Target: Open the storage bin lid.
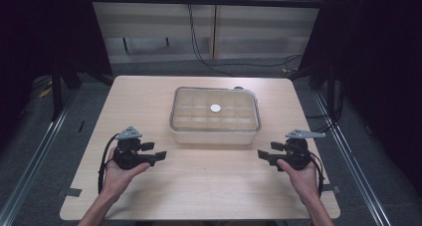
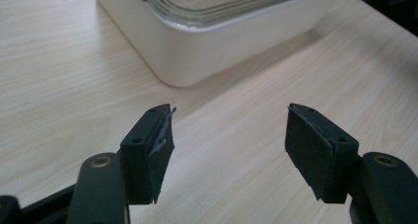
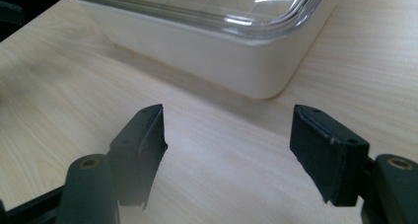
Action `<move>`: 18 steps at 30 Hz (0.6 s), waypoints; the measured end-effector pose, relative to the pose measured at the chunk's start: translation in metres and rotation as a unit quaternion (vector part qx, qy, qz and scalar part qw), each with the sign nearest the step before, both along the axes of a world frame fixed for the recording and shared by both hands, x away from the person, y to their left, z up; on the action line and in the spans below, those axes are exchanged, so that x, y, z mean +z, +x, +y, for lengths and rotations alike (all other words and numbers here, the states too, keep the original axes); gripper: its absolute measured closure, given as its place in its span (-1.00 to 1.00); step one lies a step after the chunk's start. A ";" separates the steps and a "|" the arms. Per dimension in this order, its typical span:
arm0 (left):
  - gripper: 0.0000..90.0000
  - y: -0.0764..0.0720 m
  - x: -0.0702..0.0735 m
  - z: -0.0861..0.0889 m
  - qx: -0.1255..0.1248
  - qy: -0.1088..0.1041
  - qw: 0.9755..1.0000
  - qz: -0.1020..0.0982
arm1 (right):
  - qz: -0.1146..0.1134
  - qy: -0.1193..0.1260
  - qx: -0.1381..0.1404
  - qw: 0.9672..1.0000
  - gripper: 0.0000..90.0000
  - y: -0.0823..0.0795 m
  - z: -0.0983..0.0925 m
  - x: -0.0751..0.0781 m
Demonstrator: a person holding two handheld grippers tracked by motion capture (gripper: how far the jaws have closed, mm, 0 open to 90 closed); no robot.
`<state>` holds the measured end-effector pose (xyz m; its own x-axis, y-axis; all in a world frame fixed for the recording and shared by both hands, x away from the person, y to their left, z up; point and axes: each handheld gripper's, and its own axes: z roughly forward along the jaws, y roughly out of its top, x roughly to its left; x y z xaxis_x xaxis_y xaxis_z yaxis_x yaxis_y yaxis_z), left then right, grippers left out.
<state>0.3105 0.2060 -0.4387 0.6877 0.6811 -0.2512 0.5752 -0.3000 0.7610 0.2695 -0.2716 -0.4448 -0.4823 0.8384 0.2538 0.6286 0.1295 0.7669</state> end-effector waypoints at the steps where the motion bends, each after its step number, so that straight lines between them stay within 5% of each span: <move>1: -0.21 0.001 0.002 -0.002 0.002 -0.007 1.000 -0.003 | -0.004 0.007 0.001 1.000 -0.35 0.003 -0.001 0.003; 18: -0.20 0.024 0.012 -0.011 -0.001 -0.005 1.000 -0.005 | 0.000 0.012 0.011 1.000 -0.37 0.026 -0.003 0.014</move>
<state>0.3347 0.1950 -0.4264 0.6918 0.6771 -0.2508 0.5663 -0.2932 0.7703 0.2957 -0.2751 -0.4304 -0.5009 0.8214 0.2728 0.6256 0.1257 0.7700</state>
